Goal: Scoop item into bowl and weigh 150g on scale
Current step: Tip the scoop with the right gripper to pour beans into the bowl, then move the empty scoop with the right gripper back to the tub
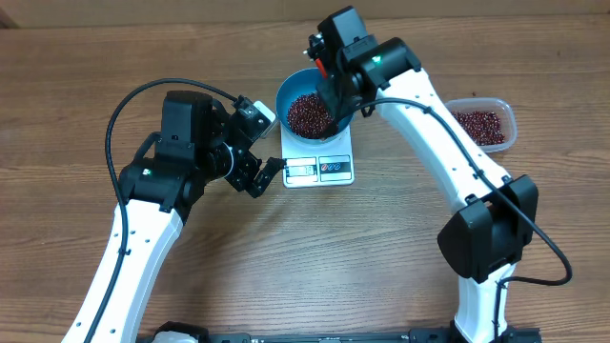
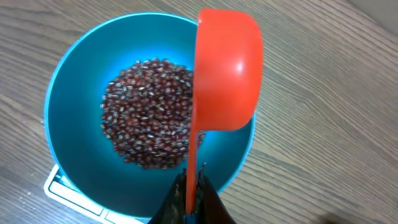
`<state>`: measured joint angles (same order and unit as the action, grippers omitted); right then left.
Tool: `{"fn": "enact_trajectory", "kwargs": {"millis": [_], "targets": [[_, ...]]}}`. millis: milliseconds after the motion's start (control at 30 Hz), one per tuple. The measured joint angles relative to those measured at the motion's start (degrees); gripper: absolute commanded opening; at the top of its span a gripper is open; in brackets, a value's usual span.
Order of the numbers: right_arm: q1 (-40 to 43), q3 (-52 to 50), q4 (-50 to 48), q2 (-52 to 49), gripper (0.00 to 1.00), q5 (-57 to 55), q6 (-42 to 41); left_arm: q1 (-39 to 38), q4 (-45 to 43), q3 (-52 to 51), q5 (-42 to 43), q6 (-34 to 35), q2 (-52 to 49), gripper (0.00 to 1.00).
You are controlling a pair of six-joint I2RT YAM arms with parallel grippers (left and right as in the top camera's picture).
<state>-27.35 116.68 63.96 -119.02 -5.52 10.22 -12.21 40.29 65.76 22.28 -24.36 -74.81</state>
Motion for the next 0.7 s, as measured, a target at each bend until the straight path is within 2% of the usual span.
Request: {"fn": "enact_trajectory", "kwargs": {"millis": [267, 700], "targets": [[8.09, 3.02, 0.42, 0.26, 0.04, 8.02, -2.64, 0.00, 0.00, 0.00, 0.00, 0.00, 0.00, 1.00], [28.65, 4.50, 14.23, 6.32, 0.04, 13.68, -4.24, 0.00, 0.00, 0.00, 0.00, 0.00, 0.00, 1.00]]}}
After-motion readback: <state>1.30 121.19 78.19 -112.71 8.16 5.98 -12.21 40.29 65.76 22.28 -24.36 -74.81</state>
